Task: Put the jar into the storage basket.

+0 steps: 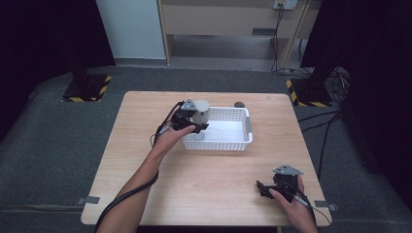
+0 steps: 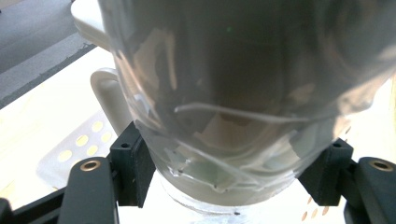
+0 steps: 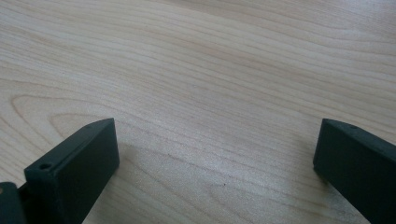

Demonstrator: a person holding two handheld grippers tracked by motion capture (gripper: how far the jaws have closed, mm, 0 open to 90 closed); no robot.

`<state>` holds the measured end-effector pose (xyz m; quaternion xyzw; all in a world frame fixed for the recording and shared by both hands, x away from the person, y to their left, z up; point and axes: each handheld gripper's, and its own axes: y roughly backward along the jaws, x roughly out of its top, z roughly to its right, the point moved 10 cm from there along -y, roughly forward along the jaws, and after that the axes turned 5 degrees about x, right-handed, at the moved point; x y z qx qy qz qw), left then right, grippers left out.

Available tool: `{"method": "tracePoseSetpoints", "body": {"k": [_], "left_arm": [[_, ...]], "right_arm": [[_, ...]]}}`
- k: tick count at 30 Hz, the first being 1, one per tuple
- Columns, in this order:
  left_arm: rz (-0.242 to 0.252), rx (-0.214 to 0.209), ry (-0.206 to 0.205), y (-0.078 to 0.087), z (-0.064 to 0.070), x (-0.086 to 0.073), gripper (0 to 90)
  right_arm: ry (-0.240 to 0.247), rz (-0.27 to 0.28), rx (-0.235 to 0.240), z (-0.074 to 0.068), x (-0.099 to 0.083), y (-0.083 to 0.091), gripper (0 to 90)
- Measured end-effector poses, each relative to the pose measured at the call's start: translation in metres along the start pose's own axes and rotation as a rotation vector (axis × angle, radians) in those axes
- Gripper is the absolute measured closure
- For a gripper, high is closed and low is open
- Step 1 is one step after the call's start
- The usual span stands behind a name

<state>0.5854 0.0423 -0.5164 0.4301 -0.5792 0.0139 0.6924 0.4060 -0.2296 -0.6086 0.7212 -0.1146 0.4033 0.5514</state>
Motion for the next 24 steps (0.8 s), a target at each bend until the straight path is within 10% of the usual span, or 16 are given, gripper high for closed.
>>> {"method": "tracePoseSetpoints", "body": {"k": [24], "left_arm": [[-0.034, -0.009, 0.002, -0.0005, -0.002, -0.0044, 29.1]], "right_arm": [[0.0, 0.0, -0.001, 0.0, 0.0, 0.0, 0.4]]}}
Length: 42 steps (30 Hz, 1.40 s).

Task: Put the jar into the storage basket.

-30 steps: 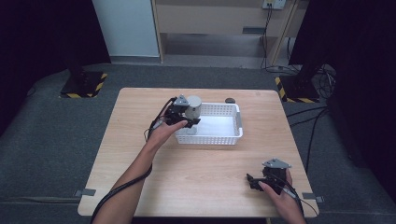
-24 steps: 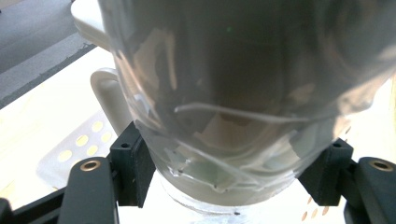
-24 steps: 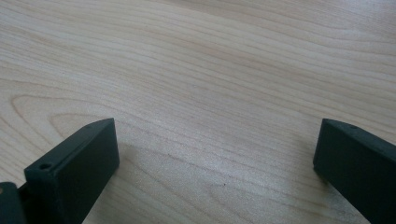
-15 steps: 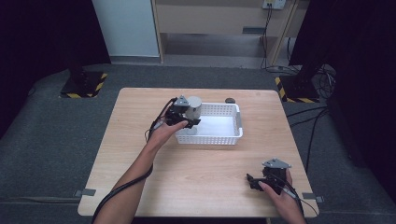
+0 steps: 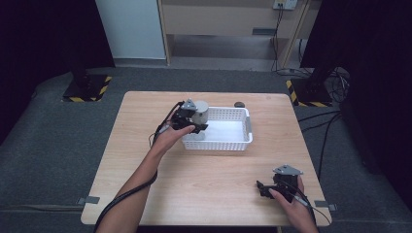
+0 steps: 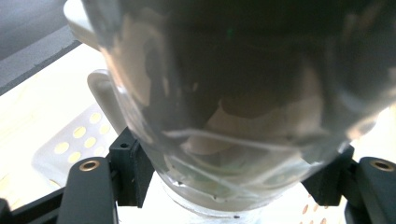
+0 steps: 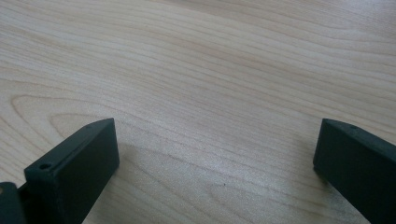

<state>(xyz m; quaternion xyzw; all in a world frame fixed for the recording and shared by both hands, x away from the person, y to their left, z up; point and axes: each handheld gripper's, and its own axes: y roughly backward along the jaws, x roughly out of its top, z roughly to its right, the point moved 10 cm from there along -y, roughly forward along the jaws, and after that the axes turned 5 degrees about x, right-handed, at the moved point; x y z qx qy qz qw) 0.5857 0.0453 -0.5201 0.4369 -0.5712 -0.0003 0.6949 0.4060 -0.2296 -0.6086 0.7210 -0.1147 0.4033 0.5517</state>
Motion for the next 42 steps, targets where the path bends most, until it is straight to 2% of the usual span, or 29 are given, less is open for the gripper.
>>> {"method": "tracePoseSetpoints", "body": {"k": [2, 21, 26, 29, 31, 42], "left_arm": [[0.003, -0.005, 0.011, 0.001, -0.001, -0.001, 29.0], [0.004, 0.005, 0.005, 0.001, 0.001, -0.001, 28.2], [0.02, 0.01, -0.013, 0.001, 0.0, 0.003, 16.5], [-0.016, 0.017, -0.026, 0.003, 0.002, -0.001, 12.2], [-0.032, 0.02, -0.015, 0.006, 0.003, -0.004, 9.1], [-0.017, 0.032, 0.002, 0.02, 0.0, -0.007, 7.5]], "right_arm": [[0.0, 0.0, 0.0, 0.0, 0.0, 0.0, 0.4], [0.0, 0.0, 0.0, 0.0, 0.0, 0.0, 0.4], [0.0, 0.0, 0.0, 0.0, 0.0, 0.0, 0.4], [0.0, 0.0, 0.0, 0.0, 0.0, 0.0, 0.4], [0.0, 0.0, 0.0, 0.0, 0.0, 0.0, 0.4], [0.0, 0.0, -0.001, 0.0, 0.0, 0.0, 0.4]]}}
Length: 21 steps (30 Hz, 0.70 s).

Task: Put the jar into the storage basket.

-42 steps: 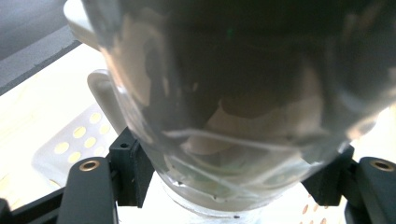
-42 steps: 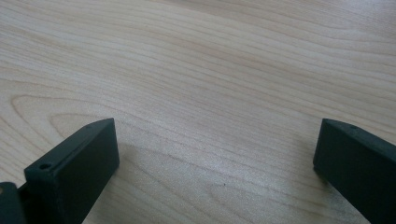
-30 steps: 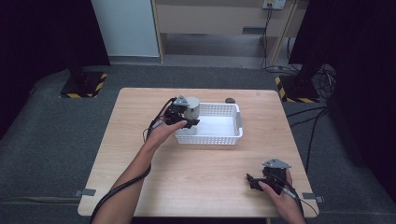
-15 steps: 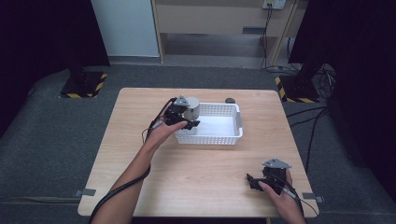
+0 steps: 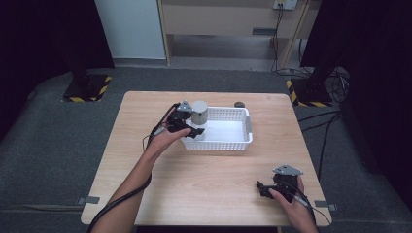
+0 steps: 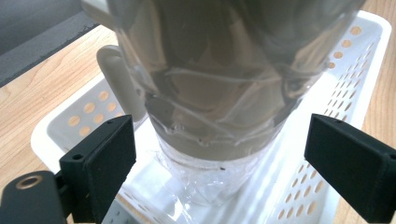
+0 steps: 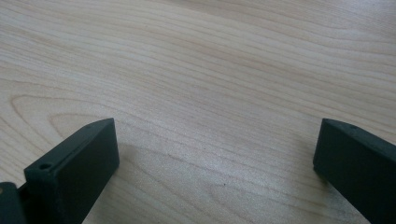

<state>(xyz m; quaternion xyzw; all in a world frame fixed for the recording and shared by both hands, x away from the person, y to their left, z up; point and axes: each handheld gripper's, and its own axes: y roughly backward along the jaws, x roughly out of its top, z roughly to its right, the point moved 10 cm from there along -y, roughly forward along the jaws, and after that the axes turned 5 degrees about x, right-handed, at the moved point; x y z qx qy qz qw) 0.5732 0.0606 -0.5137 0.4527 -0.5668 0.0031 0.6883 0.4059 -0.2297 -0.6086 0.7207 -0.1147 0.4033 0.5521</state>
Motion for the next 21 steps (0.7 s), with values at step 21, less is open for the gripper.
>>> {"method": "tracePoseSetpoints", "body": {"k": [21], "left_arm": [[0.004, -0.008, 0.012, 0.014, 0.009, -0.01, 3.8]], "right_arm": [[0.0, 0.0, 0.0, 0.0, 0.0, 0.0, 0.4]]}}
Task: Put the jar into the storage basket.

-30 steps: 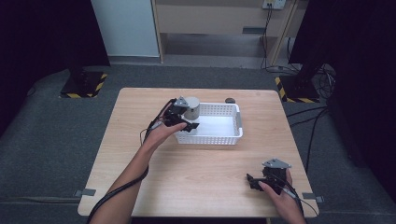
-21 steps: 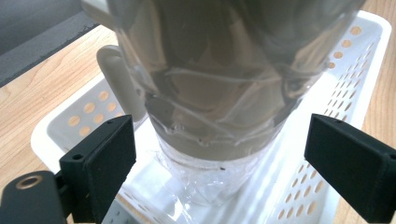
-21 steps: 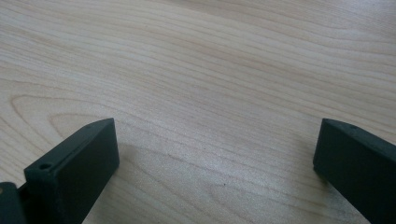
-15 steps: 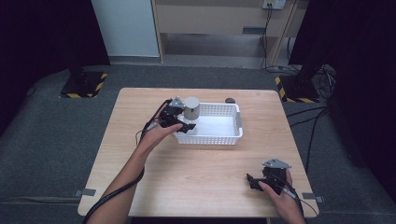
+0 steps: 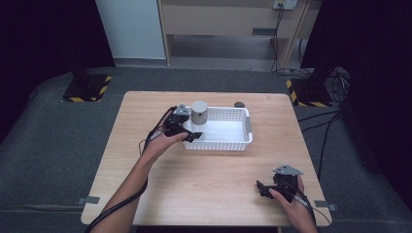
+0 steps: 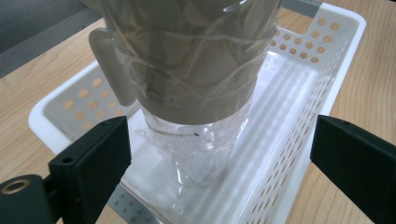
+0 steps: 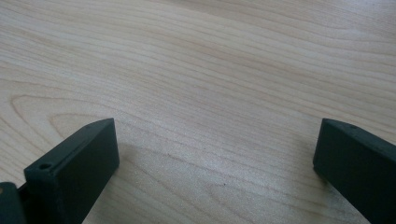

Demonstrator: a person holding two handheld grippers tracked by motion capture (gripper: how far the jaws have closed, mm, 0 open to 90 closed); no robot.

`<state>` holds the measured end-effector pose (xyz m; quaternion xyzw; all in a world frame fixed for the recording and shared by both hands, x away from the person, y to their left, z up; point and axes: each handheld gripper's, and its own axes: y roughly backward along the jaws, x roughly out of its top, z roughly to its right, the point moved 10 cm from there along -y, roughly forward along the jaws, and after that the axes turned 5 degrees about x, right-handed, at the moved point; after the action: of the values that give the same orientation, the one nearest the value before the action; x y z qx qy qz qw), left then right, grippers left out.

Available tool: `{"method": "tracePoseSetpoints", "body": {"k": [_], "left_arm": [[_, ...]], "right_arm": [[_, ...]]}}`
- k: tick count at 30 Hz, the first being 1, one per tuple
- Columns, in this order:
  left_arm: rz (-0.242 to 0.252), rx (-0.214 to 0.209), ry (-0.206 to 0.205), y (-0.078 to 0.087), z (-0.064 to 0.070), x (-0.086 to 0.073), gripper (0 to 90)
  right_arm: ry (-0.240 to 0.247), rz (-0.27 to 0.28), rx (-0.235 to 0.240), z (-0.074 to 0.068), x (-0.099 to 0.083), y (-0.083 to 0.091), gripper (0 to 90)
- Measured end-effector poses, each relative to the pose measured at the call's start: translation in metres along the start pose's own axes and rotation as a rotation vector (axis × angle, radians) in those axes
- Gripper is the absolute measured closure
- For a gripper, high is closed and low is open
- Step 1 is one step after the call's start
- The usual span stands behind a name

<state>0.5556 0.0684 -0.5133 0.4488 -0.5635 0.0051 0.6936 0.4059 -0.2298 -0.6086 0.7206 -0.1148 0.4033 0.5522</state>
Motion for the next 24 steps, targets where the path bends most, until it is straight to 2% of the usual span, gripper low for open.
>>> {"method": "tracePoseSetpoints", "body": {"k": [15, 18, 21, 24], "left_arm": [[0.007, 0.014, 0.006, 0.012, 0.003, -0.007, 2.1], [0.025, 0.012, 0.018, 0.021, 0.007, -0.012, 2.0], [0.026, 0.02, 0.016, 0.027, 0.01, -0.015, 2.0], [0.031, 0.025, 0.008, 0.039, 0.019, -0.019, 2.0]], "right_arm": [[0.0, 0.0, 0.0, 0.0, 0.0, 0.0, 0.4], [0.0, 0.0, 0.0, 0.0, 0.0, 0.0, 0.4], [0.0, 0.0, 0.0, 0.0, 0.0, 0.0, 0.4], [0.0, 0.0, 0.0, 0.0, 0.0, 0.0, 0.4]]}}
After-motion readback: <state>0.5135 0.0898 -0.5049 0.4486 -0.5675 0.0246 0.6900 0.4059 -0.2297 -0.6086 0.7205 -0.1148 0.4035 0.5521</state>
